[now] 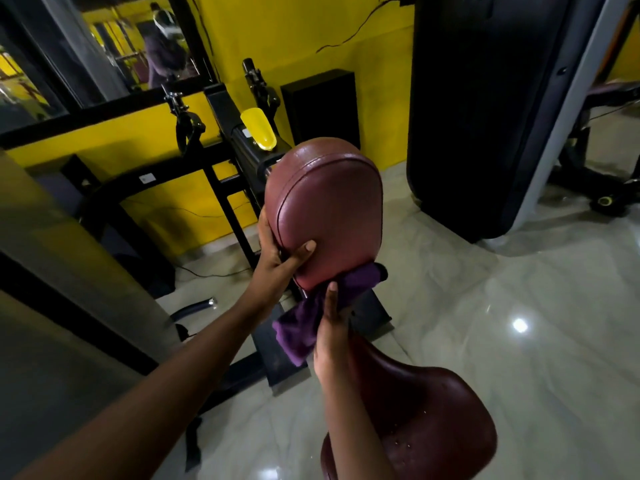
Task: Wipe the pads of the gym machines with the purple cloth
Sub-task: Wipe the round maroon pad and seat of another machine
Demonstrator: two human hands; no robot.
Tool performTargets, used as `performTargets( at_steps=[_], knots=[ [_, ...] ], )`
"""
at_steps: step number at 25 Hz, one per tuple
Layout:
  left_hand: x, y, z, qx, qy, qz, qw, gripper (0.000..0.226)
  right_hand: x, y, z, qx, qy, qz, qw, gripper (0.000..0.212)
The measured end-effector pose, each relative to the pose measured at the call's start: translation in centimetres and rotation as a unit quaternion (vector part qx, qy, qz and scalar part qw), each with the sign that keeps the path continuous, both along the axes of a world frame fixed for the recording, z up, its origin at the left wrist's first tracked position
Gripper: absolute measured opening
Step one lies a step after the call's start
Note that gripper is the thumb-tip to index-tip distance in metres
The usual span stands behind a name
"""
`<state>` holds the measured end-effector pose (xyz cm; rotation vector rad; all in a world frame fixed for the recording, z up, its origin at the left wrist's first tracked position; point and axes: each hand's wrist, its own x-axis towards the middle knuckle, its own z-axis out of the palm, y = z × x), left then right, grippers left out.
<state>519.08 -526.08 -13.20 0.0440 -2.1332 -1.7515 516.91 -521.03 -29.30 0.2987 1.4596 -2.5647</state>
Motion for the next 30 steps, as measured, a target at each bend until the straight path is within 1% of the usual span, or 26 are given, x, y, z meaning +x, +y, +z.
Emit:
performTargets(
  at_steps=[2,3,4,5,7,8,9,11,13,16,18,19,20,21,22,23,24,25,26,27,28,30],
  knots=[
    [0.9,-0.1,-0.7,0.003,-0.016,0.011,1.0,0.084,2.8,3.0,4.6,0.06,-0.003,0.027,0.998,0.122],
    [1.8,0.2,-1.1,0.016,-0.028,0.022,0.999,0.083,3.9,4.8,6.1,0.092,0.018,0.049,0.994,0.125],
    [2.9,0.5,-1.5,0.047,-0.036,0.039,0.997,0.082,4.8,6.5,7.3,0.125,0.033,0.075,0.989,0.12],
    [4.0,0.7,-1.9,0.085,-0.05,0.061,0.993,0.08,5.5,8.0,8.3,0.154,0.049,0.099,0.982,0.108],
    [6.1,1.8,-2.5,0.168,-0.085,0.094,0.978,0.065,6.6,10.8,9.9,0.198,0.065,0.142,0.968,0.079],
    [7.3,2.8,-3.1,0.191,-0.103,0.108,0.97,0.054,7.1,12.2,10.7,0.213,0.073,0.165,0.96,0.068],
    [8.3,3.9,-3.6,0.194,-0.117,0.116,0.967,0.048,7.5,13.7,11.2,0.221,0.09,0.188,0.953,0.064],
    [9.2,7.0,-3.4,0.192,-0.137,0.087,0.968,0.042,7.5,16.2,12.7,0.248,0.117,0.235,0.933,0.061],
    [8.6,10.6,-3.4,0.218,-0.151,0.06,0.962,0.04,6.6,17.5,13.0,0.263,0.116,0.278,0.916,0.059],
    [6.4,15.7,-3.0,0.297,-0.121,0.073,0.944,0.054,5.0,19.2,13.9,0.244,0.154,0.33,0.899,0.052],
    [4.7,18.5,-2.7,0.298,-0.096,0.114,0.943,0.061,3.4,20.8,15.2,0.226,0.147,0.397,0.877,0.05],
    [4.2,19.4,-2.5,0.28,-0.095,0.145,0.944,0.063,2.4,21.4,15.6,0.215,0.137,0.434,0.864,0.051],
    [3.8,20.1,-2.1,0.27,-0.091,0.182,0.941,0.058,1.3,21.9,16.2,0.208,0.139,0.472,0.845,0.054],
    [3.5,20.5,-2.0,0.277,-0.083,0.217,0.932,0.046,0.3,22.3,16.5,0.2,0.156,0.507,0.824,0.059],
    [3.5,20.7,-1.7,0.291,-0.072,0.256,0.919,0.031,-0.7,22.6,16.8,0.193,0.18,0.538,0.801,0.063],
    [3.7,20.8,-1.5,0.304,-0.061,0.298,0.903,0.023,-1.5,22.9,17.3,0.21,0.225,0.562,0.768,0.062],
    [4.0,21.0,-1.1,0.321,-0.049,0.328,0.887,0.021,-2.4,23.3,17.9,0.252,0.287,0.569,0.728,0.055],
    [4.4,20.9,-0.8,0.339,-0.036,0.353,0.871,0.02,-3.4,23.5,18.3,0.303,0.357,0.554,0.688,0.048],
    [5.0,20.7,-0.5,0.351,-0.016,0.379,0.856,0.019,-4.3,23.5,18.9,0.346,0.418,0.524,0.656,0.043],
    [5.6,20.2,-0.4,0.353,0.003,0.404,0.844,0.02,-5.1,23.4,19.8,0.373,0.47,0.489,0.633,0.038],
    [6.1,19.7,-0.2,0.354,0.022,0.426,0.832,0.024,-5.8,23.1,20.6,0.378,0.517,0.458,0.616,0.035],
    [6.3,18.6,0.2,0.336,0.048,0.456,0.823,0.025,-7.0,21.8,22.0,0.363,0.59,0.393,0.605,0.029]
  ],
)
